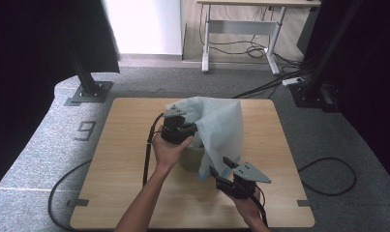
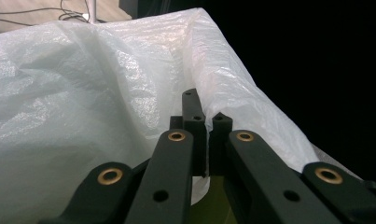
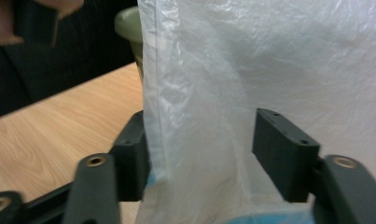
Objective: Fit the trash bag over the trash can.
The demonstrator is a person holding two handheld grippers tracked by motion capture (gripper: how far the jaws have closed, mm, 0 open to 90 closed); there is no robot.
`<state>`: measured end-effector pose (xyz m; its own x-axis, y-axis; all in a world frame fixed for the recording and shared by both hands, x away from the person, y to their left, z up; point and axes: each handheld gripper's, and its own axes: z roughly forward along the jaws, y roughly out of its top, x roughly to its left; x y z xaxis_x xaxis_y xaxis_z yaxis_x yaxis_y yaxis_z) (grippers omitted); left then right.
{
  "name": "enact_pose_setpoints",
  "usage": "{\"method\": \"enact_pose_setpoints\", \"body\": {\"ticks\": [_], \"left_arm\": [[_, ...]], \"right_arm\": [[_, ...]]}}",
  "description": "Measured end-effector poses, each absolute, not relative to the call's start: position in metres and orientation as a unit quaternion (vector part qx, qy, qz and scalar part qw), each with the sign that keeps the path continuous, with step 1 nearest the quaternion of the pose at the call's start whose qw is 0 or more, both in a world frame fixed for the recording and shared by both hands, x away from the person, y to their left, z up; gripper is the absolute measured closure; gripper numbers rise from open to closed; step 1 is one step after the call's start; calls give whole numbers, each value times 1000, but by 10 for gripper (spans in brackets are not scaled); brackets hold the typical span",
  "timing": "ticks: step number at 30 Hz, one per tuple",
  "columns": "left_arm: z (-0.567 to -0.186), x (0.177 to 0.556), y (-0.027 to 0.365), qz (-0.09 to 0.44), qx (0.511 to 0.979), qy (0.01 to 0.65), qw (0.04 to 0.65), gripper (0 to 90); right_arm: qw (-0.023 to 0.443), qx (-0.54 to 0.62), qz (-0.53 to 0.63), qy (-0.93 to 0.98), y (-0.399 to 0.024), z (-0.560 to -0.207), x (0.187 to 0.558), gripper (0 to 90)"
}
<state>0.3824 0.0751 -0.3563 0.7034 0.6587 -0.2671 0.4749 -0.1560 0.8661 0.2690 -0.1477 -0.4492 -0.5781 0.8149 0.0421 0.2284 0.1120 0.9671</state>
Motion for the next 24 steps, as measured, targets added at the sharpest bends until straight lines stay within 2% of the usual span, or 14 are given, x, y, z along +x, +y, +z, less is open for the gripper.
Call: {"method": "enact_pose_setpoints", "body": {"ticks": [6, 10, 12, 14, 19, 22, 24], "left_arm": [[-356, 380, 69, 83, 757, 369, 532, 893], [-355, 378, 69, 84, 758, 365, 534, 893], [-355, 378, 71, 81, 758, 364, 536, 893], [-356, 377, 71, 74, 759, 359, 537, 893], [-357, 371, 70, 71, 770, 345, 532, 893], [-358, 369, 74, 68, 772, 343, 531, 893], [-358, 368, 76, 66, 775, 341, 528, 893]], "right_arm": [[279, 377, 546, 694, -127, -441, 271, 263], [283, 396, 530, 694, -121, -446, 281, 296], [287, 403, 523, 694, -122, -450, 286, 365], [274, 398, 525, 701, -125, -453, 292, 470], [286, 400, 520, 699, -143, -456, 302, 777], [312, 405, 524, 681, -159, -449, 301, 873], [333, 405, 530, 666, -170, -441, 298, 882]]}}
